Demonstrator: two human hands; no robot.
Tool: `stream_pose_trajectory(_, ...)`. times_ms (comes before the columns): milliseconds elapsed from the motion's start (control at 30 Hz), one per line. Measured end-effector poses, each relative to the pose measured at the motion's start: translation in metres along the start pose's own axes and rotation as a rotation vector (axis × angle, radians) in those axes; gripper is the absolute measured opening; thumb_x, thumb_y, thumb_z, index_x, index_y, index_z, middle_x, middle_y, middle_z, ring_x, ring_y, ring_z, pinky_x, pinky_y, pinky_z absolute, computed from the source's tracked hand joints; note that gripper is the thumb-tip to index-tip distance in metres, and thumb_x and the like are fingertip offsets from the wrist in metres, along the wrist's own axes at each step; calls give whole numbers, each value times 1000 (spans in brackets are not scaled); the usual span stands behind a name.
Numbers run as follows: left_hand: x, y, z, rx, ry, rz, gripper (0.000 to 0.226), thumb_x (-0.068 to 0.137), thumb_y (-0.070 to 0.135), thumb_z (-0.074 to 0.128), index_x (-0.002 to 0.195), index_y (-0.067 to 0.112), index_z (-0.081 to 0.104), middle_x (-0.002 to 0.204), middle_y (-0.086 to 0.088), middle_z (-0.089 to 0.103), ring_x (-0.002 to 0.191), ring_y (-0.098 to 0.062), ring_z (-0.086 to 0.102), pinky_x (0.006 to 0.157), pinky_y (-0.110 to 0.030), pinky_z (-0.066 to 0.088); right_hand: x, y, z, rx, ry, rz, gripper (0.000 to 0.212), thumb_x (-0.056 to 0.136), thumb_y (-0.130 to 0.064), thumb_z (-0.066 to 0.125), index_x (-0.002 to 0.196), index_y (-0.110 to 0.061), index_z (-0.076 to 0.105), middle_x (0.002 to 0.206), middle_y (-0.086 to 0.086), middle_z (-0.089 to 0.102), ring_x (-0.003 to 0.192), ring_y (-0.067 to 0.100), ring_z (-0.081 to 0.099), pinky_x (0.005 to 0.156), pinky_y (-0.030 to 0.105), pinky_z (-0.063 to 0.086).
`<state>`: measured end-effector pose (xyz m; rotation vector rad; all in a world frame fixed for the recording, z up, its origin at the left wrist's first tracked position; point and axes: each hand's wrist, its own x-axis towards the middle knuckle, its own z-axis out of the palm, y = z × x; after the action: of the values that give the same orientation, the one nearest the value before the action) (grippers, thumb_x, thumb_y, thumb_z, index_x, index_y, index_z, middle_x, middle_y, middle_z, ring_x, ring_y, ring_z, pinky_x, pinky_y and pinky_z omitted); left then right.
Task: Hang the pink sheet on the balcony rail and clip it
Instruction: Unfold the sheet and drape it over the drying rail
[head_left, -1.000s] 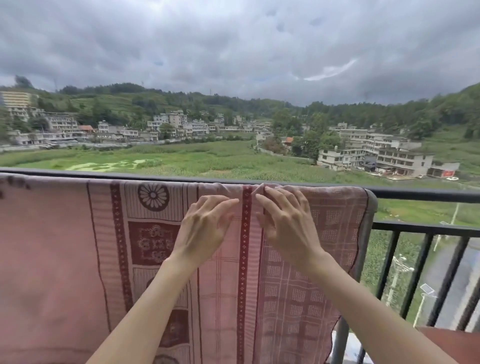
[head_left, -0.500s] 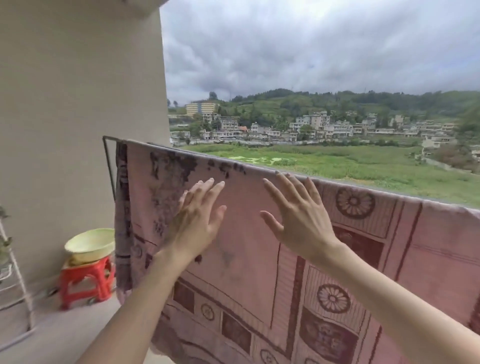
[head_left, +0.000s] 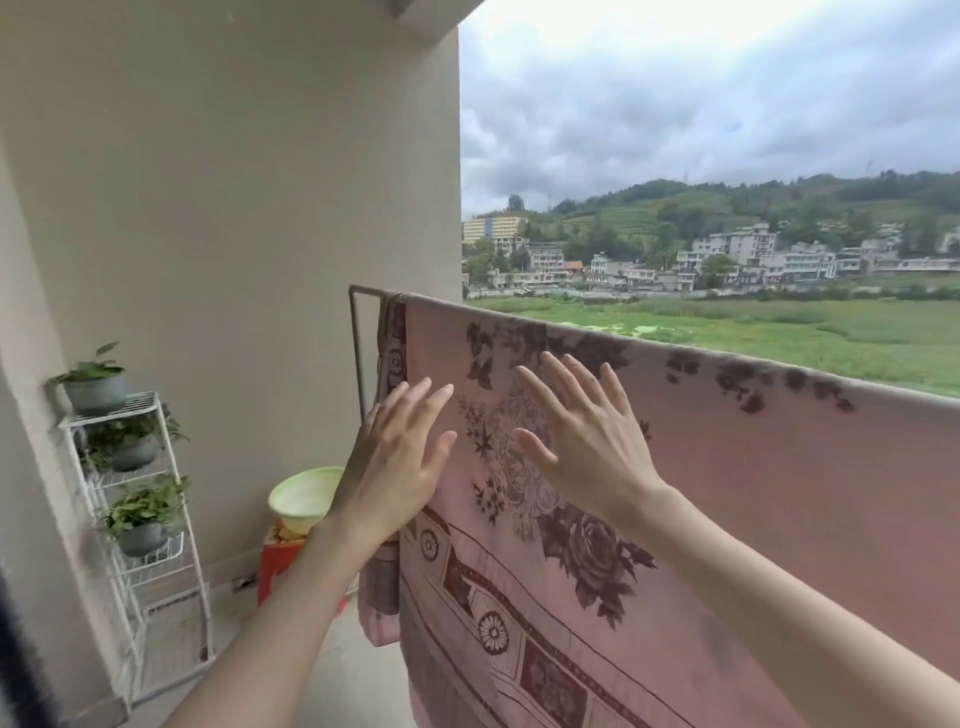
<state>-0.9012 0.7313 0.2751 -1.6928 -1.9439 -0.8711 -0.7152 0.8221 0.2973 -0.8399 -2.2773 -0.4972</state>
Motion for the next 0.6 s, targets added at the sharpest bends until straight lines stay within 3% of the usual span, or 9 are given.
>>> stream_pose_trajectory(100, 32, -47, 21, 12, -17, 1, 50, 97, 41, 32, 144, 29, 24, 153, 1, 24, 143, -16, 14, 116, -34, 11, 52, -21, 42, 43, 9, -13, 61, 88, -47, 45, 142, -19, 38, 146, 13, 41, 136, 31, 36, 112, 52, 18)
stream_pose_trajectory(233, 66, -107, 63, 46, -33, -18, 63, 87, 53, 12, 144, 31, 23, 153, 1, 25, 143, -16, 15, 115, -33, 12, 111, -30, 103, 52, 7, -29, 62, 87, -49, 40, 141, -20, 38, 145, 13, 41, 136, 31, 36, 112, 50, 18)
stream_pose_trajectory(367, 103, -158, 109, 33, -78, -65, 69, 82, 57, 6, 145, 33, 19, 154, 4, 20, 143, -14, 10, 115, -31, 9, 164, -27, 177, 56, -41, -56, 60, 88, -48, 44, 141, -21, 38, 145, 13, 41, 136, 31, 36, 112, 50, 18)
stream_pose_trajectory(600, 209, -240, 149, 46, -61, -84, 61, 87, 51, 17, 144, 31, 23, 154, 3, 20, 143, -13, 10, 115, -28, 7, 286, -20, 266, 91, -34, -99, 61, 95, -46, 37, 148, -25, 17, 156, 8, 18, 145, 26, 11, 117, 46, 0)
